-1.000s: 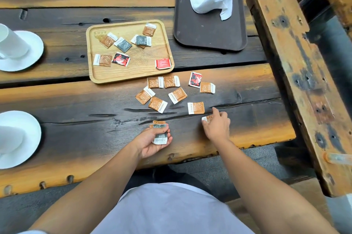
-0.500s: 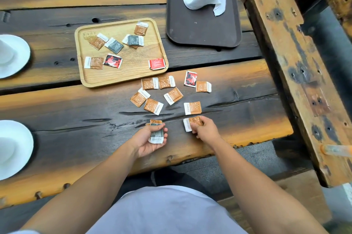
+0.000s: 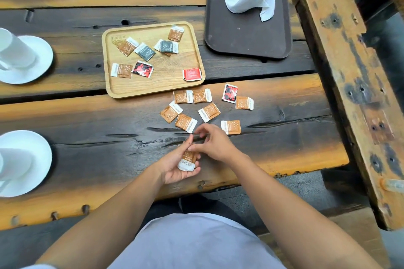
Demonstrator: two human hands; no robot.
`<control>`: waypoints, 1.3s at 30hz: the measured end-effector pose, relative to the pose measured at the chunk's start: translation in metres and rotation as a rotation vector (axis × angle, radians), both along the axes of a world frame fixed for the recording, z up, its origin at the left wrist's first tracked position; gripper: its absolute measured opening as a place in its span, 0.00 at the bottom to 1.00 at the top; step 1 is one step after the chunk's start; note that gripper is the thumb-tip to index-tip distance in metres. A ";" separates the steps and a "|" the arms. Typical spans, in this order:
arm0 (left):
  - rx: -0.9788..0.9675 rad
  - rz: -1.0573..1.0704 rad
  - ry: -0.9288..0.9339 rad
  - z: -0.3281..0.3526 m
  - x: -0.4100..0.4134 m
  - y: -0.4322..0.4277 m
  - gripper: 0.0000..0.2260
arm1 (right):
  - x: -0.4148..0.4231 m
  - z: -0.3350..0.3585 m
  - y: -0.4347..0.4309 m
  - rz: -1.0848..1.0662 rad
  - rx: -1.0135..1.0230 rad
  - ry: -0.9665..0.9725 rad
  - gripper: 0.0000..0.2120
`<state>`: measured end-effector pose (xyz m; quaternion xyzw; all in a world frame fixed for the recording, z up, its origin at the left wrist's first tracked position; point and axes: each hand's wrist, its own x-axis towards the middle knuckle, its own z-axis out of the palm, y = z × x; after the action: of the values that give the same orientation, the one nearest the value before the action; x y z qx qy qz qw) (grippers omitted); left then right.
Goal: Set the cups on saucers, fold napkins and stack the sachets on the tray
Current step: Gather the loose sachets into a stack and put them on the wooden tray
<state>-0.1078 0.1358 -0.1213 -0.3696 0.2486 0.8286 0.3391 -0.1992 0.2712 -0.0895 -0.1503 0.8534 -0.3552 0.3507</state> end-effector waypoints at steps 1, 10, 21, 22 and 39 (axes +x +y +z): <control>0.001 0.001 0.003 0.000 0.001 -0.001 0.21 | -0.004 -0.004 0.005 -0.071 0.007 0.056 0.19; 0.017 -0.038 0.013 -0.010 0.007 -0.007 0.19 | -0.029 -0.033 0.054 0.078 0.587 0.358 0.23; -0.055 -0.039 -0.017 -0.011 0.005 -0.008 0.16 | 0.009 -0.033 0.036 -0.287 0.537 0.166 0.18; -0.053 -0.032 -0.016 -0.011 0.005 -0.009 0.16 | 0.013 -0.033 0.033 -0.304 0.551 0.158 0.20; -0.092 0.178 -0.072 -0.010 0.013 -0.020 0.22 | -0.010 0.014 -0.006 0.200 0.033 -0.437 0.17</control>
<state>-0.0950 0.1154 -0.1308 -0.4350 0.2403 0.8293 0.2556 -0.2089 0.2650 -0.0759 -0.1478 0.7439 -0.3287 0.5627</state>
